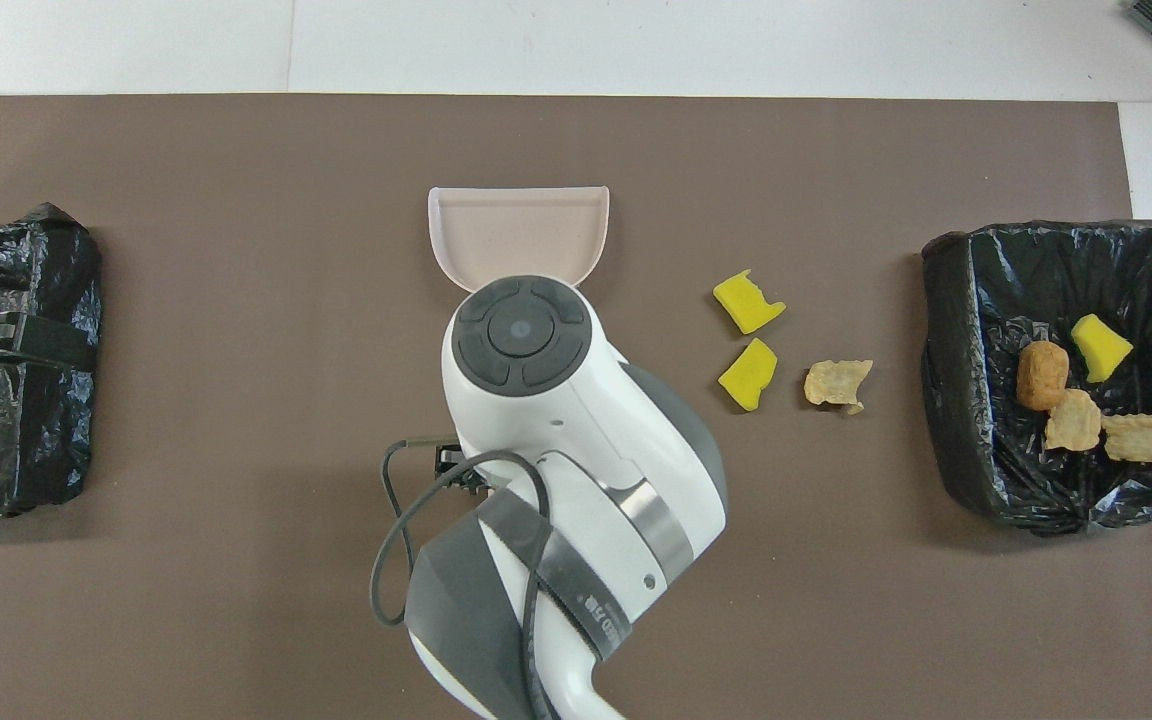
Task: Sweep and dump trash in bin
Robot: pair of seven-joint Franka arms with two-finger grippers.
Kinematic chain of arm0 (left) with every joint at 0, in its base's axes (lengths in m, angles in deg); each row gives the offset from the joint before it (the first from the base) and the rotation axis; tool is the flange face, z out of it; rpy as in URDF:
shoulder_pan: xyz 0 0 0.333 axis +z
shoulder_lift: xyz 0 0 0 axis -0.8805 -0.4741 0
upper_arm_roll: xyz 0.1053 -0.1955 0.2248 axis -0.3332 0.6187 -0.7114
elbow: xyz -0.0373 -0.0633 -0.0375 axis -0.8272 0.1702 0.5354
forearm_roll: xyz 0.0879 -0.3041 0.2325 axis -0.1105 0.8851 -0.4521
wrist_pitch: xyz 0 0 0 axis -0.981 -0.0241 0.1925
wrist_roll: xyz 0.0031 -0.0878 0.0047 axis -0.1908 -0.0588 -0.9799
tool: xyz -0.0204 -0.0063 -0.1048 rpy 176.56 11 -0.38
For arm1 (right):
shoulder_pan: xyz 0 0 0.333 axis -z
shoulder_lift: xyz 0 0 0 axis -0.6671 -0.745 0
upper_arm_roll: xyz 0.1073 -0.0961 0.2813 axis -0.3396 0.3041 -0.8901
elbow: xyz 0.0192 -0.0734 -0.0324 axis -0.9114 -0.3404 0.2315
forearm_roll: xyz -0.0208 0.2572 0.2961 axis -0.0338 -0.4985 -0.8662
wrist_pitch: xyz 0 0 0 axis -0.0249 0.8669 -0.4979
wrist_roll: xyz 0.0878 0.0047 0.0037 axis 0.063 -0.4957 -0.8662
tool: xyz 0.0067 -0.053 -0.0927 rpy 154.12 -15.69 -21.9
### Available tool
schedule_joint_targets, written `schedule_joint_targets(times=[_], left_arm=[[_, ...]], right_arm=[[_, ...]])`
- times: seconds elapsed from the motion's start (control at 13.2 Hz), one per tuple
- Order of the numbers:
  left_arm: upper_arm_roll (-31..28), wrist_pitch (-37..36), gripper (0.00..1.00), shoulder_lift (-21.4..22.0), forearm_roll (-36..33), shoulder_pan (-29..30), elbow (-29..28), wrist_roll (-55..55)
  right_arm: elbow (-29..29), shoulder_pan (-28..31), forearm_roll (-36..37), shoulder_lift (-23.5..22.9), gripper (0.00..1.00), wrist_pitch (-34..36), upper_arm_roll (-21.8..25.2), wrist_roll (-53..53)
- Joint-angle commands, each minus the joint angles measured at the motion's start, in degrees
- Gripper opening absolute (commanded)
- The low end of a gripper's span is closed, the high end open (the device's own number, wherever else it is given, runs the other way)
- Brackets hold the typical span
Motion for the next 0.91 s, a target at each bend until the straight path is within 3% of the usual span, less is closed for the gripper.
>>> schedule_joint_targets(times=[0.0,0.15,0.38,0.83], left_arm=[[0.39,0.10,1.00,0.89,-0.92,0.41,-0.72,0.47],[0.39,0.10,1.00,0.89,-0.92,0.50,-0.72,0.47],[0.39,0.10,1.00,0.89,-0.92,0.50,-0.72,0.47],[1.09,0.28,1.00,1.07,-0.83,-0.38,-0.45,0.91]], right_arm=[[-19.04,-3.48,-4.32,9.20,1.00,-12.82,-0.09,2.01],[-24.52,-7.78,-4.33,8.69,1.00,-18.37,-0.09,3.95],[-32.62,-8.86,-4.24,9.74,1.00,-25.68,-0.09,3.42],[-34.56,-8.86,-4.24,9.66,0.93,-27.90,-0.18,2.90]])
